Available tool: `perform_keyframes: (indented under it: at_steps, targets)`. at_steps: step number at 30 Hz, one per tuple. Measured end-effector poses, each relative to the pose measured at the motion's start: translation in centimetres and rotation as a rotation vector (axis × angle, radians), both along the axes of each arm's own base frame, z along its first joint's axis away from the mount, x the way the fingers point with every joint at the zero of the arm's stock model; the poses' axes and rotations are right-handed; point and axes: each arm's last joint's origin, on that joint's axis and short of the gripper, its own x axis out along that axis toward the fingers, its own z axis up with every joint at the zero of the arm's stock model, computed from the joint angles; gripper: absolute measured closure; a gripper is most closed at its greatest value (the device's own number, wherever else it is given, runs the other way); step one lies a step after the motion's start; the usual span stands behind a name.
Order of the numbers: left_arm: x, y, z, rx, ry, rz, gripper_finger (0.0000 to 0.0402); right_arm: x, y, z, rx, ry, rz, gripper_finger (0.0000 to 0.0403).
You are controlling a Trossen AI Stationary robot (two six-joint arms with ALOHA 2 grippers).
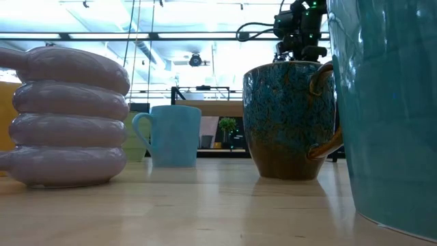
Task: Place coffee mugs
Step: Adjust the mugs on the shelf, then put the light blue mug on the shelf
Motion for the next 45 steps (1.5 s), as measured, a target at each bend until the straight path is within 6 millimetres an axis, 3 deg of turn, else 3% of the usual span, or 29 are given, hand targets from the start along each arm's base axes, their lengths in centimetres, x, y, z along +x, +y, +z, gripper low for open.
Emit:
perform_keyframes:
  at_steps: [23, 45]
  targets:
    - [0.0, 0.0, 0.0, 0.0, 0.0, 0.0, 0.0274, 0.24, 0.3, 0.0, -0.003, 0.009, 0.004, 0.0167]
    - [0.0, 0.0, -0.01, -0.002, 0.001, -0.001, 0.0274, 0.44, 0.67, 0.18, -0.016, 0.03, 0.012, 0.0144]
